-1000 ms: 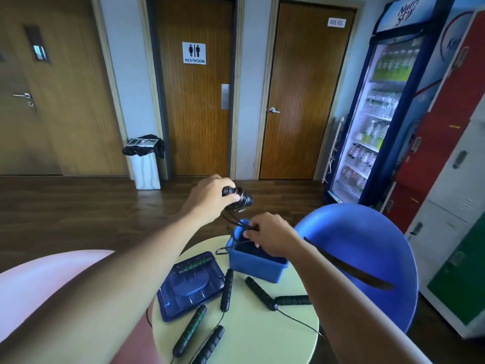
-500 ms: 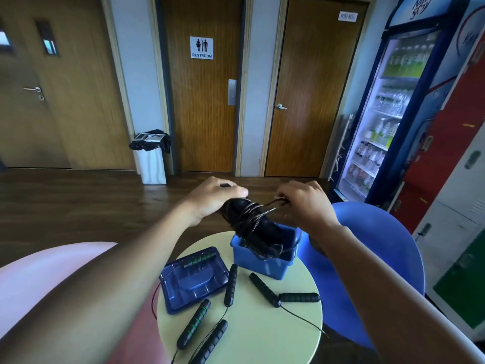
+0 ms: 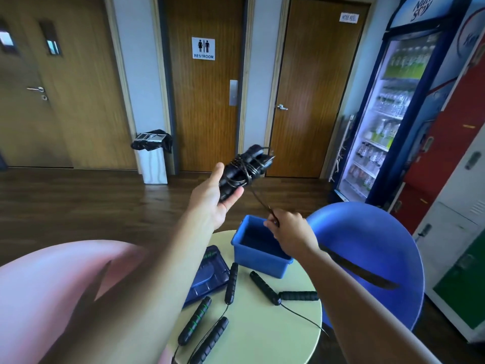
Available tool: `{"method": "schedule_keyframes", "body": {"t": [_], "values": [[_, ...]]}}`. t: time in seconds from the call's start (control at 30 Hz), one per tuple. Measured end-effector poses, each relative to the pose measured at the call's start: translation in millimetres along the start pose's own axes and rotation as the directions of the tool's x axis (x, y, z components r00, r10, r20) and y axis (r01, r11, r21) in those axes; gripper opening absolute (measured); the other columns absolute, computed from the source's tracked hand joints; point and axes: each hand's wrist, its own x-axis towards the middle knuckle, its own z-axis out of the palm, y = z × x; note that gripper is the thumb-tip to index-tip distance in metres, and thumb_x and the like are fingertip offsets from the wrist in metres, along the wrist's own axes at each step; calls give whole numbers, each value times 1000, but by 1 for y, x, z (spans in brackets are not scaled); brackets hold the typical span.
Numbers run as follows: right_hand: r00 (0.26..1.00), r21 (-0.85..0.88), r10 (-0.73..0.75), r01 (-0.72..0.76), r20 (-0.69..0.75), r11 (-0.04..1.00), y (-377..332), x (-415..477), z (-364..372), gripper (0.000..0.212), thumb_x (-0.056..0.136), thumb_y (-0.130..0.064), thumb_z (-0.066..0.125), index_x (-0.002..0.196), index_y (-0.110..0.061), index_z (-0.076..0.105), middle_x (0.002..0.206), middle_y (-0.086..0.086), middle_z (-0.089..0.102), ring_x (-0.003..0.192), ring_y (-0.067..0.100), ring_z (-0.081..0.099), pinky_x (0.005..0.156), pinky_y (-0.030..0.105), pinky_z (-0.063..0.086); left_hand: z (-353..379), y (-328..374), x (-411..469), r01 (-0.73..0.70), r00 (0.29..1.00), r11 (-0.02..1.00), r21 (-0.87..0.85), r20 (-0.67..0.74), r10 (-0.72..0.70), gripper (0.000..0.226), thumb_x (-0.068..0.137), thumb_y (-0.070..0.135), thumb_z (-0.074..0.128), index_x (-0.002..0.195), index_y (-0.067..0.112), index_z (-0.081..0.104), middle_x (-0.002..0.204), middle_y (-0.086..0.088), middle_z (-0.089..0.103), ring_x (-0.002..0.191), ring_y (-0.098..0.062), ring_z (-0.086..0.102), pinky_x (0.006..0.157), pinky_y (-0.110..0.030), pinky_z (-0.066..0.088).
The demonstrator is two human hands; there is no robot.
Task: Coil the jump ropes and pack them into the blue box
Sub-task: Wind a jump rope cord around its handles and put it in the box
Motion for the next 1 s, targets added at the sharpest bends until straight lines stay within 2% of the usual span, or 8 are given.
{"method": "schedule_keyframes", "body": {"t": [0.13,0.2,0.3,0.4,0.47,0.57,0.77,1.0], "values": [[998,-19,-45,46,34,999,-4,-12,6,24,101,-40,48,100,-17,56,92,14,69,85,40,62,67,40,51,-15,-8,25,-308,939,862,403,-15,342,31,88,31,75,101,3,69,103,-15,71,83,-23,71,62,-34,63],[996,-39,-73,75,49,996,-6,-16,4,24,103,-40,45,106,-20,57,96,12,69,87,39,61,69,40,51,-27,-12,36,-420,844,529,738,102,527,34,86,43,73,103,13,72,98,-9,74,77,-22,72,62,-38,63],[989,-71,-124,130,75,989,-15,-19,0,25,103,-42,44,105,-24,61,97,8,69,89,37,61,67,37,46,-39,-19,42,-426,753,-35,904,376,539,29,83,54,69,95,28,70,82,4,72,71,-19,68,59,-32,55],[980,-97,-192,195,42,976,-25,-15,-9,25,102,-44,46,103,-27,65,98,1,70,90,33,63,65,35,40,-44,-24,43,-447,759,-270,853,521,391,35,79,62,68,81,28,66,72,8,69,68,-17,65,56,-30,50],[973,-120,-233,230,-4,966,-25,-8,-15,26,99,-49,49,104,-32,68,97,-4,72,89,29,64,65,34,41,-47,-20,45,-448,836,-219,867,492,242,44,75,69,67,72,25,67,65,7,67,62,-13,62,53,-28,41],[961,-44,-274,272,-47,961,-19,2,-22,27,93,-56,54,98,-35,70,87,-8,71,80,23,64,67,36,51,-52,-16,40,-494,869,81,866,487,91,59,70,75,65,70,17,71,63,-2,67,58,-14,57,58,-31,38],[933,609,-242,32,266,793,-28,9,-37,32,95,-41,61,66,-28,67,58,-12,48,57,8,41,56,25,33,-50,-3,13,-361,811,714,601,580,-79,28,83,37,69,71,14,60,64,-4,52,58,-15,50,54,-22,41],[880,862,-177,-359,440,359,-29,-1,-29,25,104,-19,42,96,-9,63,71,-1,71,64,12,68,56,22,54,-40,3,11,-274,785,843,463,615,-82,28,82,38,69,88,13,58,76,-6,55,67,-18,54,60,-28,41]]}}
